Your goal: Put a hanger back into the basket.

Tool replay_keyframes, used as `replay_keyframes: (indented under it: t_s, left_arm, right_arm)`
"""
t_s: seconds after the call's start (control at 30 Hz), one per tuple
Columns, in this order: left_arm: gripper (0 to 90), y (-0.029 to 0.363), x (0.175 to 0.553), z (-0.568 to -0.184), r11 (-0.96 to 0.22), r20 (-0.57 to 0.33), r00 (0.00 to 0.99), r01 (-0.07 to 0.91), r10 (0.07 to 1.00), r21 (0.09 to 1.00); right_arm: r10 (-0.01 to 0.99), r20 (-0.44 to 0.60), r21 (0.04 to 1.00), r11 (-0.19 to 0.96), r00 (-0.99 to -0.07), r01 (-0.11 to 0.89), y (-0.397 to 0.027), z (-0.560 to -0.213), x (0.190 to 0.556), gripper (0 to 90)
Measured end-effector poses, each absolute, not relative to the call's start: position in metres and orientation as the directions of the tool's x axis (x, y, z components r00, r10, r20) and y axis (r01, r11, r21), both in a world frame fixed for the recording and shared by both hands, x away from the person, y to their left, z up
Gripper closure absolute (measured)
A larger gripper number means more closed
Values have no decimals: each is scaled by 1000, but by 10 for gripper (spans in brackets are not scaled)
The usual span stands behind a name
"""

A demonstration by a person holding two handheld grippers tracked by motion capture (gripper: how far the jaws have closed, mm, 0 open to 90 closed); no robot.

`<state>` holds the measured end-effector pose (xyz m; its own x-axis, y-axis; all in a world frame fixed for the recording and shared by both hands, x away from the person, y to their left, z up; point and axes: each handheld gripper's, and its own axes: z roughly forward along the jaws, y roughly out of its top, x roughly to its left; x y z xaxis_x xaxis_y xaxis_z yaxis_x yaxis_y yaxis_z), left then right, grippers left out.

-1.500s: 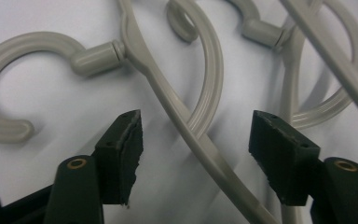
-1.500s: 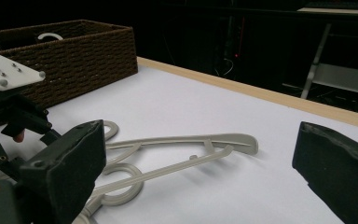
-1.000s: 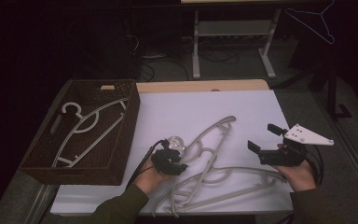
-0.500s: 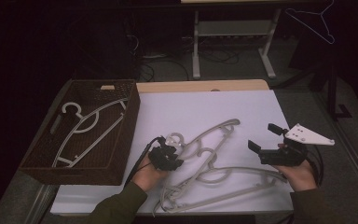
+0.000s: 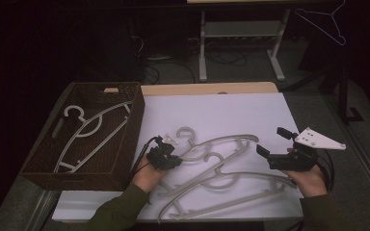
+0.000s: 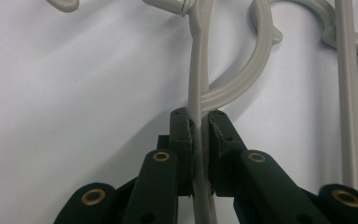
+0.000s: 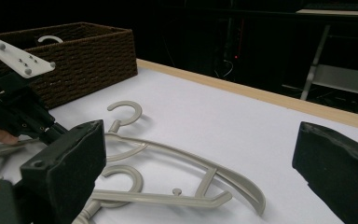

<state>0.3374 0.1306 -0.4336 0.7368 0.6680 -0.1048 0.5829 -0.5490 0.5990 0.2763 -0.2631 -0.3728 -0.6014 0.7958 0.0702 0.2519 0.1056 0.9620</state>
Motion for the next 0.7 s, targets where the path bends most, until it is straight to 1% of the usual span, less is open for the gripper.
replay_keyframes:
  t_s: [0.37, 0.7]
  left_arm:
    - [821, 134, 339, -421, -519, -117, 732, 577, 671, 631]
    - [823, 136, 340, -395, -511, -114, 747, 550, 655, 661]
  right_arm:
    - [796, 66, 961, 111, -602, 252, -263, -373, 277, 20]
    - [796, 68, 963, 105, -602, 248, -264, -372, 277, 21]
